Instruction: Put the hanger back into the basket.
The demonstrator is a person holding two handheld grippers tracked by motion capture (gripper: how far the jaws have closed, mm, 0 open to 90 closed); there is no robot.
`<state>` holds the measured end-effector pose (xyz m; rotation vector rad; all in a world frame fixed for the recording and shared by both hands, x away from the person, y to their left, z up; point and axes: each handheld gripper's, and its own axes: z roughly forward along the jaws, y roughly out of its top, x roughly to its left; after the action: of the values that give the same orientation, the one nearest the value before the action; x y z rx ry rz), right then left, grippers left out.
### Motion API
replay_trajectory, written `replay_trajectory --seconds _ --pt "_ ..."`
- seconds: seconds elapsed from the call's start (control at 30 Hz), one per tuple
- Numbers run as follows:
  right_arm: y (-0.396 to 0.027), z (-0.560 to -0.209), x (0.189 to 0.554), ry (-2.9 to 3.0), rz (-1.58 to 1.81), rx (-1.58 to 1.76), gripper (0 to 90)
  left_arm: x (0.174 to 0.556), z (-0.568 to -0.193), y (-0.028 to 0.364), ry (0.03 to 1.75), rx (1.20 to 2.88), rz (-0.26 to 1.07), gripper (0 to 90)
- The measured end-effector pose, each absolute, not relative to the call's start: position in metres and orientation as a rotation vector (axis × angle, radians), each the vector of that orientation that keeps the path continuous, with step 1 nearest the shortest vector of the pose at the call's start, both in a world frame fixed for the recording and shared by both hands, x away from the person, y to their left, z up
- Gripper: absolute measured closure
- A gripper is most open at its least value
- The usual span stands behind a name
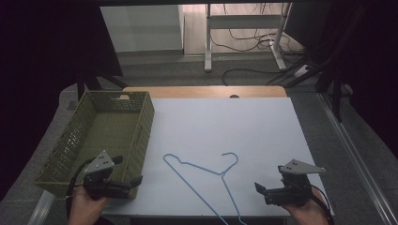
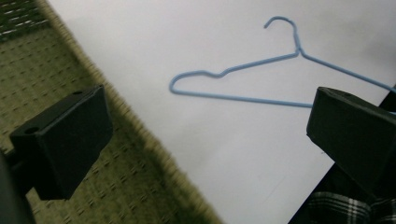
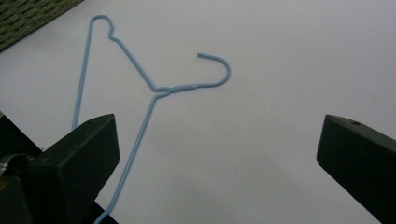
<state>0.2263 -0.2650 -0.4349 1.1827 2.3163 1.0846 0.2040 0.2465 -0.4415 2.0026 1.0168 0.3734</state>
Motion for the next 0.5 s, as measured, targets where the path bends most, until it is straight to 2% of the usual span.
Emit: replay_trajectory --seconds 0.4,0.5 --pt "-0.242 -0.434 0.232 2.394 1.072 1.156 0.0 0.213 -0.440 0.224 0.948 2.038 0.350 0.4" --pt "-0.238 -0.434 0.234 2.403 1.073 1.148 2.3 0.214 -0.439 0.217 0.928 2.047 0.351 0.4"
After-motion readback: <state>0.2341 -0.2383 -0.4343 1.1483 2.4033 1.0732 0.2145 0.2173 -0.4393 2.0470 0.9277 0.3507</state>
